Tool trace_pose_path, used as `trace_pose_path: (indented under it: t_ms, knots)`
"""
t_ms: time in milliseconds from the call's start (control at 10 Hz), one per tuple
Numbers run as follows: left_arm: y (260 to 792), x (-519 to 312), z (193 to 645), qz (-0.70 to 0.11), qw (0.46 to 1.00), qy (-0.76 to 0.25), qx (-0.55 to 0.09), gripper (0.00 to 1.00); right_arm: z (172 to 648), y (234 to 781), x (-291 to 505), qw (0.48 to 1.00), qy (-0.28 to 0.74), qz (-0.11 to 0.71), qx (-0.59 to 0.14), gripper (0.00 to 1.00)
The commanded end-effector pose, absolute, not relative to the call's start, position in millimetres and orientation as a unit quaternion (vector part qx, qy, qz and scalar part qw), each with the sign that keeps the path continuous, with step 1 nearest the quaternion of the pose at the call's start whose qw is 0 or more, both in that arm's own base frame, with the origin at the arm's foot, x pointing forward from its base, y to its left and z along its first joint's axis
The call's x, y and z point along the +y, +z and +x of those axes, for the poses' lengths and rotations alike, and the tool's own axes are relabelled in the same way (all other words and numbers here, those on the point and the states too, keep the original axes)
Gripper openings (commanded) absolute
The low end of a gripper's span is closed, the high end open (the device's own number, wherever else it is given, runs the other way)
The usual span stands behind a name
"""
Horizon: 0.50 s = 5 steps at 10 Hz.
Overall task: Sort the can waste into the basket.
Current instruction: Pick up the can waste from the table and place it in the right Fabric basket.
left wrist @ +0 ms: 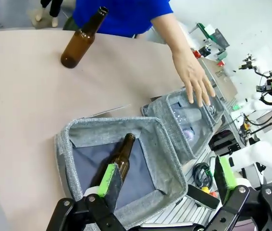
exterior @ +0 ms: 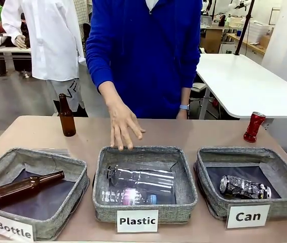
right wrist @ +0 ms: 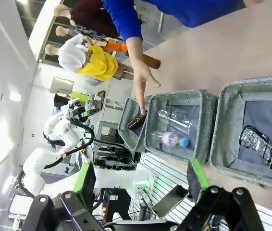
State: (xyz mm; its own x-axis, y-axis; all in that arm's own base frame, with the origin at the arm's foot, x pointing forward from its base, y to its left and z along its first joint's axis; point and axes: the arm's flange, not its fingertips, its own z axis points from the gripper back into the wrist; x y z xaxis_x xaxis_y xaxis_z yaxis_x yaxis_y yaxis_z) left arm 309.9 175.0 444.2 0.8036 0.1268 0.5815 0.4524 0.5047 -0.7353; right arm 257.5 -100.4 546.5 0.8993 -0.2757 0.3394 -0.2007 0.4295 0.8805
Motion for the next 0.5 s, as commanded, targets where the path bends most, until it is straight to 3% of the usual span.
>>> trace_pose_path:
  t_ms: [0,400]
  knots:
    - [446.3,171.2,306.7,-0.488,0.817,-0.096,-0.292,1.00,255.5,544.8,-103.2,0.816,-0.013,0.533,-0.226,1.00]
    - [446.3,171.2,306.7,-0.488,0.817,-0.096,-0.292,1.00,255.5,544.8,-103.2,0.816,-0.013,0.533,-0.226,1.00]
